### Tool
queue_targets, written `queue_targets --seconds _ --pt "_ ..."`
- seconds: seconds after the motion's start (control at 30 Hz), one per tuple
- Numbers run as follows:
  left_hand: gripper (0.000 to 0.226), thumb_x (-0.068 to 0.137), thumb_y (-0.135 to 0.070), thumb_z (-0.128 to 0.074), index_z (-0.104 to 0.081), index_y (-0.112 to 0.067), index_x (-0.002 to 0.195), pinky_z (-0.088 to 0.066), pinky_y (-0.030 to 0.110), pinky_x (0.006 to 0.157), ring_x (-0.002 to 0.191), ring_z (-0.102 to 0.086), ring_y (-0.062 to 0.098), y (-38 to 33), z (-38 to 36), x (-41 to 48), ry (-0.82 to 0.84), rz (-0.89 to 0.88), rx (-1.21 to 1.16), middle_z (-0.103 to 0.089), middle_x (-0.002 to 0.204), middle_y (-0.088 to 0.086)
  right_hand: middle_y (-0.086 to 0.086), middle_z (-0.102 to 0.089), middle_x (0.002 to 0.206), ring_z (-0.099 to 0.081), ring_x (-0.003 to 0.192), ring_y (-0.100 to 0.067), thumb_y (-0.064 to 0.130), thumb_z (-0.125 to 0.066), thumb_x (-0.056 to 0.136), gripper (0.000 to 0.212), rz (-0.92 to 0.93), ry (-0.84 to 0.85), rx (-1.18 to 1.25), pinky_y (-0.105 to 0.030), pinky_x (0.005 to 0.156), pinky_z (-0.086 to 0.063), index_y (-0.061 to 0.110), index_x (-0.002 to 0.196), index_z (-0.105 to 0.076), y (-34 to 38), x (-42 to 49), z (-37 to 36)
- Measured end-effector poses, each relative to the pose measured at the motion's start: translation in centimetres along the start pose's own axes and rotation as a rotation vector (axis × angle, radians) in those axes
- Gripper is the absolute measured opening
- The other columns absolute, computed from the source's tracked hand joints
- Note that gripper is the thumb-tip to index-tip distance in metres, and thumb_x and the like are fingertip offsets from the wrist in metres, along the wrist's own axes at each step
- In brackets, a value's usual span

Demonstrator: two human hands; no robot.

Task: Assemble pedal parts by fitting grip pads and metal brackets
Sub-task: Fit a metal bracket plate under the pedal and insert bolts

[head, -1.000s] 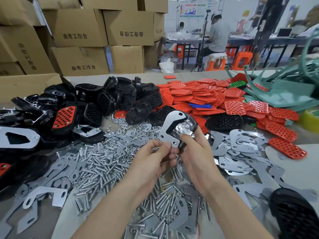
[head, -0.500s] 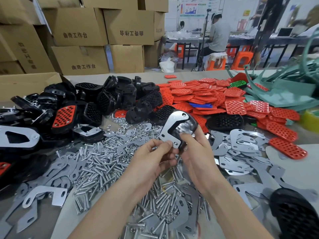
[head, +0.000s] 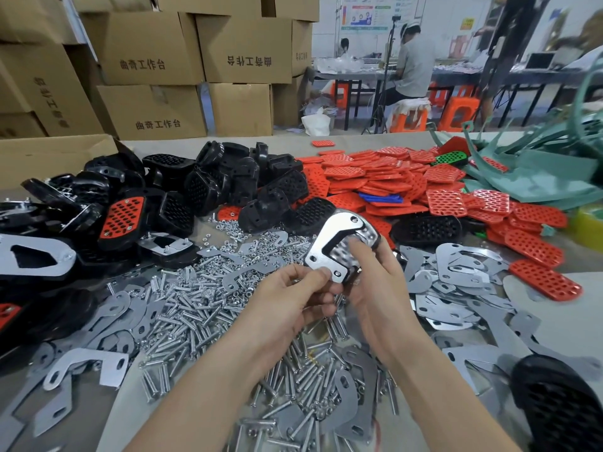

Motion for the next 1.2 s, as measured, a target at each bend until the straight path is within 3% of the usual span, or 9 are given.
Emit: queue_targets --seconds 0.17,0.27,0.4,0.7,0.93,1.03,1.2 --pt "0.009 0.094 -0.007 -0.067 -0.06 -0.003 0.09 -0.057 0.021 0.06 0.063 -0.066 0.012 0.3 -0.5 -0.2 0.035 0.02 0.032 -0.075 0.084 0.016 0.008 -0.076 0.091 -0.068 0.08 -0.013 0.029 -0.062 0.1 0.012 0.13 -0.108 -0.173 -0.031 0.062 -0.05 0.036 0.092 -0.067 0.0 0.1 0.8" --pt "0.01 0.094 -0.008 -0.067 -0.06 -0.003 0.091 -0.057 0.021 0.061 0.064 -0.066 0.012 0.5 -0.8 -0.3 0.05 0.025 0.038 -0.075 0.086 0.017 0.01 -0.072 0.084 -0.066 0.072 -0.004 0.033 -0.06 0.092 0.005 0.186 -0.138 -0.204 -0.023 0.054 -0.049 0.033 0.089 -0.064 -0.1 0.2 1.0" --pt "0.012 0.095 -0.008 -0.067 -0.06 -0.004 0.087 -0.058 0.022 0.061 0.063 -0.066 0.013 0.6 -1.1 -0.4 0.041 0.027 0.03 -0.075 0.087 0.018 0.007 -0.069 0.083 -0.064 0.072 -0.005 0.035 -0.059 0.087 0.005 0.217 -0.135 -0.215 -0.031 0.064 -0.048 0.031 0.087 -0.062 -0.2 0.3 1.2" --pt "0.012 0.094 -0.007 -0.067 -0.058 -0.003 0.088 -0.058 0.023 0.062 0.066 -0.067 0.016 0.5 -1.2 -0.4 0.024 0.036 0.041 -0.075 0.086 0.018 0.009 -0.068 0.081 -0.059 0.075 -0.008 0.036 -0.06 0.084 0.005 0.211 -0.143 -0.202 -0.037 0.071 -0.046 0.032 0.085 -0.063 -0.4 0.4 1.3" --pt "0.012 0.093 -0.013 -0.07 -0.067 -0.005 0.085 -0.058 0.024 0.062 0.066 -0.065 0.015 0.6 -1.1 -0.3 0.029 0.028 0.042 -0.073 0.081 0.014 0.012 -0.068 0.081 -0.06 0.077 -0.007 0.039 -0.061 0.084 0.005 0.213 -0.139 -0.197 -0.033 0.076 -0.048 0.035 0.082 -0.064 -0.3 0.7 1.2" --pt "0.016 0.095 -0.018 -0.067 -0.068 -0.003 0.09 -0.059 0.025 0.062 0.065 -0.065 0.015 0.5 -1.2 -0.3 0.037 0.017 0.034 -0.072 0.081 0.014 0.007 -0.074 0.088 -0.066 0.083 -0.013 0.04 -0.062 0.084 0.007 0.19 -0.137 -0.181 -0.038 0.079 -0.051 0.035 0.087 -0.066 -0.4 0.7 1.2" --pt "0.016 0.099 -0.019 -0.063 -0.065 -0.004 0.094 -0.057 0.026 0.06 0.066 -0.064 0.017 0.6 -1.3 -0.4 0.022 -0.038 0.09 -0.072 0.081 0.015 0.006 -0.075 0.091 -0.066 0.079 -0.009 0.03 -0.06 0.1 0.012 0.18 -0.152 -0.216 -0.035 0.073 -0.048 0.036 0.09 -0.065 -0.3 0.6 1.4"
Point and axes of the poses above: each hand's wrist, its own x-axis towards the middle knuckle, its own z-axis out of the back of the hand, y = z × x, the point moved 2 cm from there along x, towards the middle knuckle
